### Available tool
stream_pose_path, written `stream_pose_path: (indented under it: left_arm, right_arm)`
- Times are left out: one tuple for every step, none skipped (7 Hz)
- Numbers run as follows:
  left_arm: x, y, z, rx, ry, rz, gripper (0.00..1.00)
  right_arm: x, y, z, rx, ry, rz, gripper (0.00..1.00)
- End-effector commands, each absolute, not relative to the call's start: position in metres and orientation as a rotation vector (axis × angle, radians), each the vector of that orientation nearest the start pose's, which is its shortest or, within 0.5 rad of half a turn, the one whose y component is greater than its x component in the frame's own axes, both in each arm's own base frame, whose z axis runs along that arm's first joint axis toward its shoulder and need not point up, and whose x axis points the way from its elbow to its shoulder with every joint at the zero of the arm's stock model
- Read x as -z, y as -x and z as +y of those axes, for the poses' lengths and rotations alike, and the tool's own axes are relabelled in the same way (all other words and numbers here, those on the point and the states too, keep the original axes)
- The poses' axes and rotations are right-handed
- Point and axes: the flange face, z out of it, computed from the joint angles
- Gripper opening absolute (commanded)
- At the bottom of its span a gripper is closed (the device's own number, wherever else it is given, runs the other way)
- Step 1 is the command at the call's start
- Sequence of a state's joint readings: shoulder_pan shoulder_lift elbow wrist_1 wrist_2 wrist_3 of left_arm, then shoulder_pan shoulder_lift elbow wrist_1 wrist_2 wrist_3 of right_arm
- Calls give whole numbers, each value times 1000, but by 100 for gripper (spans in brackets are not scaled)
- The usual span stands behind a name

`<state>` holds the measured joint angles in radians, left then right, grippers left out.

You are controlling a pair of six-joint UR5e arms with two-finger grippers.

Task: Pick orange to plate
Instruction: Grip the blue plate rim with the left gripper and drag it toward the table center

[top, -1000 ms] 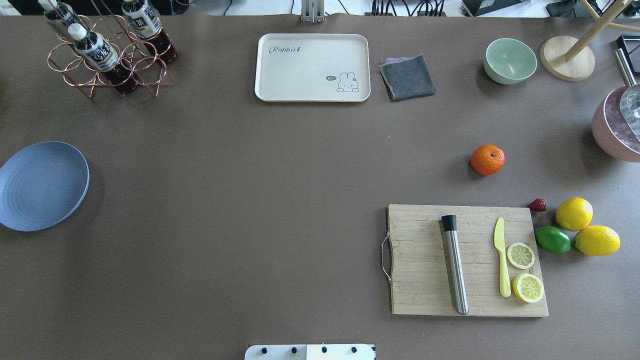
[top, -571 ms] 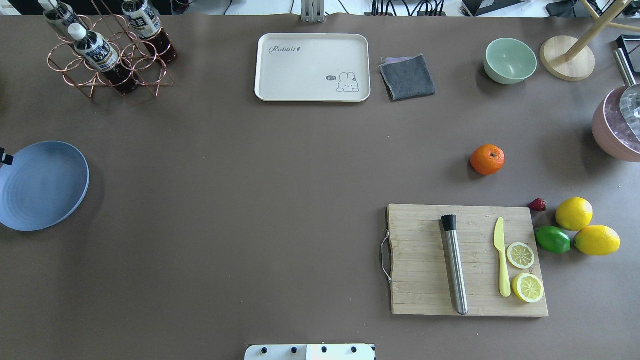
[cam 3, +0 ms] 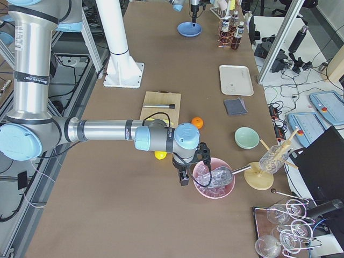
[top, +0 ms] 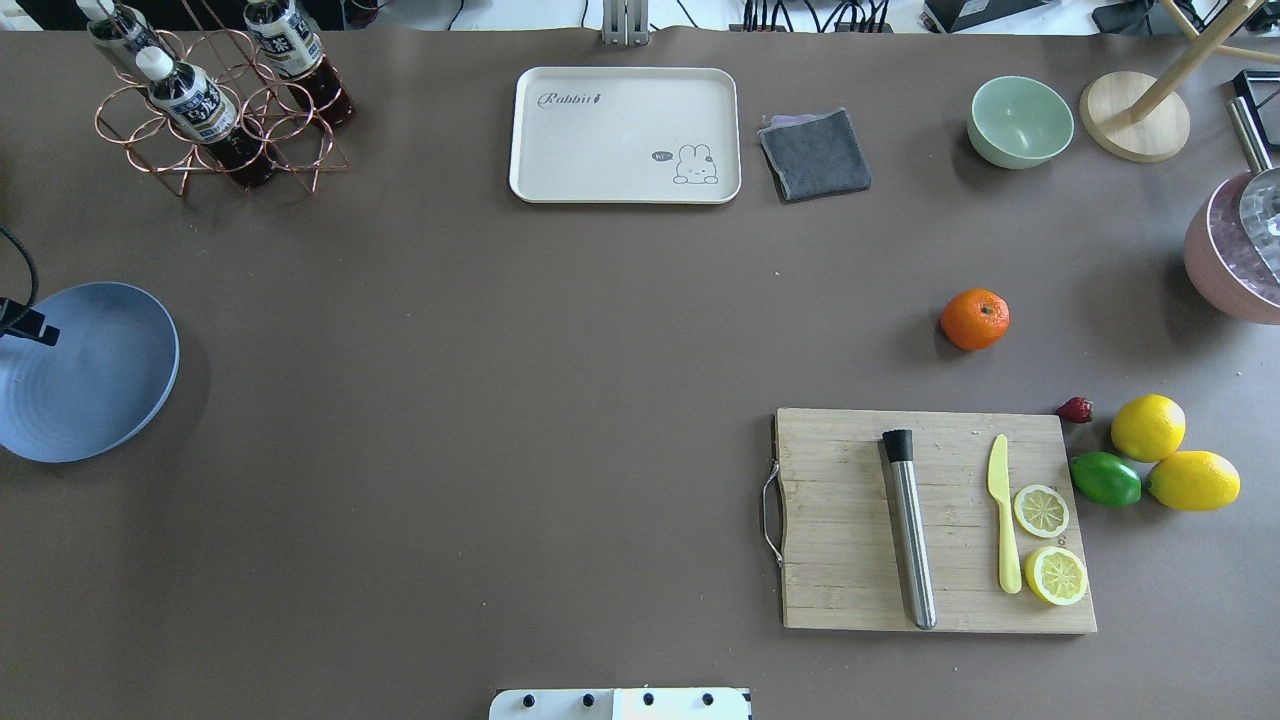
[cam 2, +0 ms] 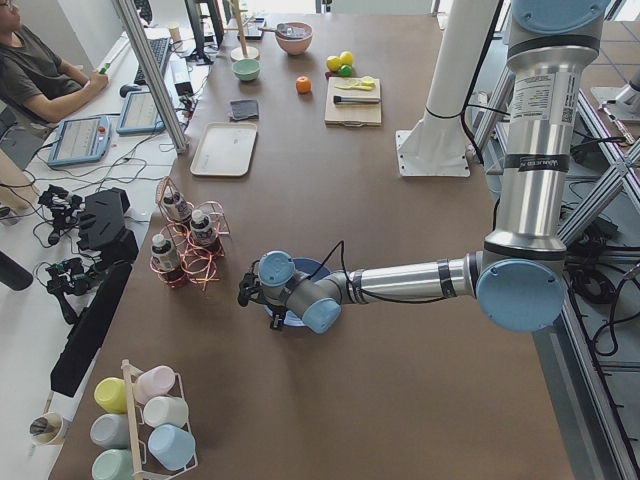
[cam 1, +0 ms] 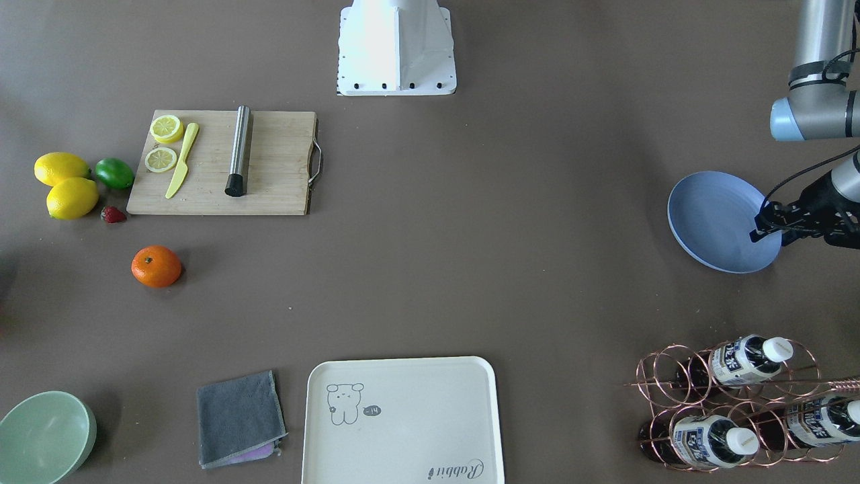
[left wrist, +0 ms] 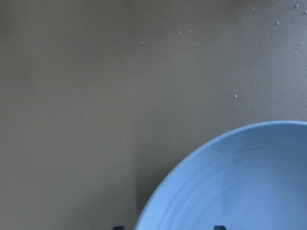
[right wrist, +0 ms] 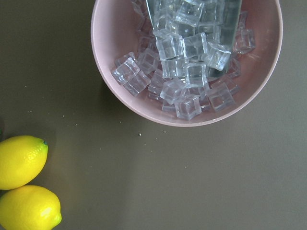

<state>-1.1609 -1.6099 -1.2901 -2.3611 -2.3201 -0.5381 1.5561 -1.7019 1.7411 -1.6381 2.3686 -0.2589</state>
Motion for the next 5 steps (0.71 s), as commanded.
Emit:
stream_pose_path:
  left_arm:
    - [-695, -148, -504, -82, -121, 882, 29]
    - [-693, -148, -504, -75, -119, 885, 0]
    - [-687, -150, -506, -76, -121, 893, 0]
    - [-663, -155, -513, -71, -115, 921, 0]
    - [-629, -161, -522, -37, -85, 968, 0]
  right_arm:
    - [-642, -55, -433, 245, -67, -802, 100]
    - [-642, -55, -433, 245, -67, -802, 100]
    - [-639, -55, -436, 247, -74, -803, 100]
    - [-633, -55, -438, 252, -87, -803, 100]
    - [-625, -54, -446, 252, -98, -808, 100]
